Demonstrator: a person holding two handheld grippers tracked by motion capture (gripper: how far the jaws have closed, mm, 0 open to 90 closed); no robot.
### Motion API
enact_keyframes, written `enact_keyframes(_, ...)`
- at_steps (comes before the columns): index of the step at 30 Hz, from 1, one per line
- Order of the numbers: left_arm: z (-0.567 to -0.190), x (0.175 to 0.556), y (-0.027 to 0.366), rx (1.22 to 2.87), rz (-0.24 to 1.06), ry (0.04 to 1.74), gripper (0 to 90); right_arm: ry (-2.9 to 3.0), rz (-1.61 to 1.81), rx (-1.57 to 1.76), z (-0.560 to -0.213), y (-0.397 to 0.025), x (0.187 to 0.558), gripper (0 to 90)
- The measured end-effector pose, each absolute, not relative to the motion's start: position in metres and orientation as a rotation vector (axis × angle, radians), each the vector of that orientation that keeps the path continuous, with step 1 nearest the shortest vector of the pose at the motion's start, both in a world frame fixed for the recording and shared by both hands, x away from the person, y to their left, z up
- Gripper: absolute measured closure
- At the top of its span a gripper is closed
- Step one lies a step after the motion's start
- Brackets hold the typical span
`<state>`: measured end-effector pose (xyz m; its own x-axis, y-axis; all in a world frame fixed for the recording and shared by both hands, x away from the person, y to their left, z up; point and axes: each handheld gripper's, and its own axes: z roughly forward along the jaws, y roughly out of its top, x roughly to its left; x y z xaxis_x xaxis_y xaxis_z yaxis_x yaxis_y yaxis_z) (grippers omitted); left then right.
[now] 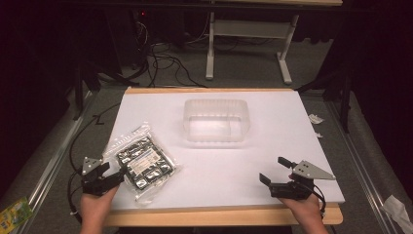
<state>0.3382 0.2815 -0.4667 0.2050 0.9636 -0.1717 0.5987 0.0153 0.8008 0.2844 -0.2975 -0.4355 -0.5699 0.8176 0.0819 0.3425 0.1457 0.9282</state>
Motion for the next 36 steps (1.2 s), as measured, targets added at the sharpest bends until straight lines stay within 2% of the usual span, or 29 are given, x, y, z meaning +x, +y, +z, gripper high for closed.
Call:
enact_keyframes(3, -0.470, 0.343, 0.288, 1.643, 0.559, 1.531, 30.6, 1.988, 1.415, 1.112, -0.436, -0.297, 0.285, 5.6)
enact_keyframes(7, -0.477, 0.352, 0.297, 1.608, 0.558, 1.605, 37.6, 1.994, 1.411, 1.108, -0.436, -0.296, 0.285, 5.8)
enact_keyframes(11, -0.479, 0.357, 0.306, 1.560, 0.549, 1.665, 48.5, 1.995, 1.412, 1.107, -0.437, -0.296, 0.285, 6.0)
enact_keyframes(16, -0.482, 0.364, 0.318, 1.489, 0.441, 1.674, 56.0, 2.000, 1.405, 1.109, -0.438, -0.295, 0.286, 6.3)
enact_keyframes(21, -0.484, 0.368, 0.316, 1.510, 0.378, 1.678, 59.3, 2.003, 1.400, 1.114, -0.438, -0.294, 0.285, 6.5)
enact_keyframes(27, -0.484, 0.367, 0.313, 1.525, 0.319, 1.670, 69.3, 2.000, 1.396, 1.112, -0.438, -0.294, 0.285, 6.8)
enact_keyframes(29, -0.484, 0.367, 0.308, 1.560, 0.328, 1.667, 75.4, 1.997, 1.397, 1.111, -0.438, -0.294, 0.285, 7.0)
enact_keyframes(31, -0.483, 0.366, 0.306, 1.578, 0.339, 1.657, 76.8, 1.997, 1.398, 1.105, -0.438, -0.294, 0.284, 7.1)
enact_keyframes(36, -0.483, 0.366, 0.304, 1.596, 0.354, 1.643, 86.9, 2.000, 1.398, 1.103, -0.438, -0.294, 0.284, 7.6)
